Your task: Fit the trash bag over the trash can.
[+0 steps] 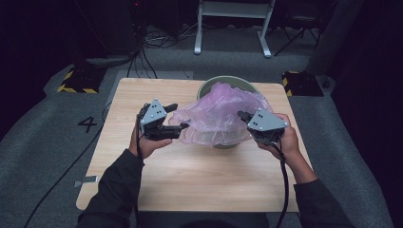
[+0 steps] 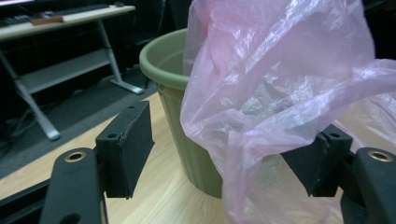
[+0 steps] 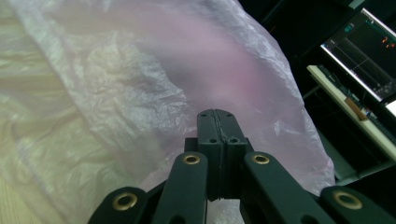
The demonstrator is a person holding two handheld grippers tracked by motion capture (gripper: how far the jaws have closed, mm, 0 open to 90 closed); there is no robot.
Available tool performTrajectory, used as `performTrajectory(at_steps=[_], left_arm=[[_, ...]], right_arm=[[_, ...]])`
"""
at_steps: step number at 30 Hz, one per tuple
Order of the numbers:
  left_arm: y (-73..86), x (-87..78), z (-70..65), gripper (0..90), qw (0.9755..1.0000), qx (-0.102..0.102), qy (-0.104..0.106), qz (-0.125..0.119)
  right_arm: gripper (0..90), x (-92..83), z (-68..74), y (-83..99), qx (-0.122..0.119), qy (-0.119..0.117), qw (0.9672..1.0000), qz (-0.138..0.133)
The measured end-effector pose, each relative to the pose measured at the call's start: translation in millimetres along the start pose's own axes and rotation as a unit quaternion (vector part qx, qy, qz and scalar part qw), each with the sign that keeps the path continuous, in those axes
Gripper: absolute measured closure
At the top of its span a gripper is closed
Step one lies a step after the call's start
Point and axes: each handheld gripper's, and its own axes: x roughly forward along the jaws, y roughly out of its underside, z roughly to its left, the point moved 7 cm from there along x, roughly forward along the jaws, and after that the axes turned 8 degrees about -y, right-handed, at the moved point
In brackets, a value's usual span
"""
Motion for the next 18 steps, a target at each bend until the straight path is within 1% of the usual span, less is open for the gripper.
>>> performTrajectory(at_steps=[1,2,3,4,5,6,7,8,9,10,11,12,13,14,15,16,17,18], left_arm=[[-0.8,-0.6,-1.3,27.5,1.0,-0.001,0.003,-0.001],[-1.4,-0.6,-2.0,31.6,1.0,0.003,0.002,0.001],[-2.1,0.0,-1.2,37.9,0.9999,0.011,-0.012,0.001],[-2.6,0.3,-0.9,45.6,0.9998,0.014,-0.012,0.001],[-2.9,0.6,-1.0,49.7,0.9999,0.014,-0.009,0.001],[-3.2,1.7,0.2,56.5,0.9998,0.015,-0.014,0.002],[-3.8,2.9,1.4,61.5,0.9997,0.017,-0.019,0.003],[-4.2,3.8,1.2,62.1,0.9998,0.014,-0.013,0.003],[-4.8,4.6,1.6,63.5,0.9998,0.014,-0.011,0.002],[-5.7,5.8,1.6,66.0,0.9997,0.018,-0.013,0.003],[-8.0,7.9,0.1,66.8,0.9998,0.017,-0.007,0.001],[-8.0,7.9,0.1,64.8,0.9998,0.017,-0.007,0.001],[-9.4,9.2,-0.2,64.8,0.9998,0.017,-0.009,0.001],[-10.4,10.1,-0.6,62.8,0.9998,0.017,-0.01,0.0],[-11.7,11.2,-1.2,60.1,0.9998,0.016,-0.012,-0.001],[-13.1,12.3,-1.7,60.1,0.9998,0.016,-0.01,-0.003],[-13.6,12.9,-2.9,61.3,0.9999,0.016,-0.006,-0.004],[-14.0,13.8,-3.2,61.8,0.9998,0.02,-0.008,-0.003]], right_arm=[[89.9,1.0,-1.2,0.5,0.01,-0.007,0.9999,-0.001],[84.1,1.2,-1.2,0.9,0.014,-0.015,0.9998,-0.004],[73.0,1.0,0.6,0.8,0.02,-0.034,0.9992,-0.011],[65.4,0.0,3.1,0.3,0.026,-0.049,0.9983,-0.019],[63.5,-1.6,3.8,0.3,0.029,-0.045,0.9983,-0.022],[54.7,-3.1,4.3,0.0,0.03,-0.043,0.9983,-0.027],[45.8,-5.2,6.6,-1.2,0.033,-0.053,0.9973,-0.04],[40.1,-7.8,9.7,-2.6,0.04,-0.069,0.9953,-0.055],[33.8,-8.4,11.0,-2.6,0.041,-0.073,0.9949,-0.056],[31.2,-8.0,13.5,-2.3,0.032,-0.077,0.9952,-0.051],[29.2,-5.1,18.0,-0.9,0.013,-0.077,0.9963,-0.035],[29.2,-5.1,18.0,-0.9,0.013,-0.077,0.9963,-0.035],[28.5,-1.6,19.6,0.1,0.004,-0.078,0.9967,-0.021],[29.3,1.2,19.7,0.7,0.0,-0.073,0.9973,-0.012],[34.0,5.9,16.6,2.1,0.002,-0.057,0.9984,0.006],[34.0,5.9,16.6,2.1,0.002,-0.057,0.9984,0.006],[40.3,8.8,14.1,3.2,0.003,-0.05,0.9986,0.016],[50.2,9.7,12.2,3.9,0.002,-0.045,0.9988,0.019]])
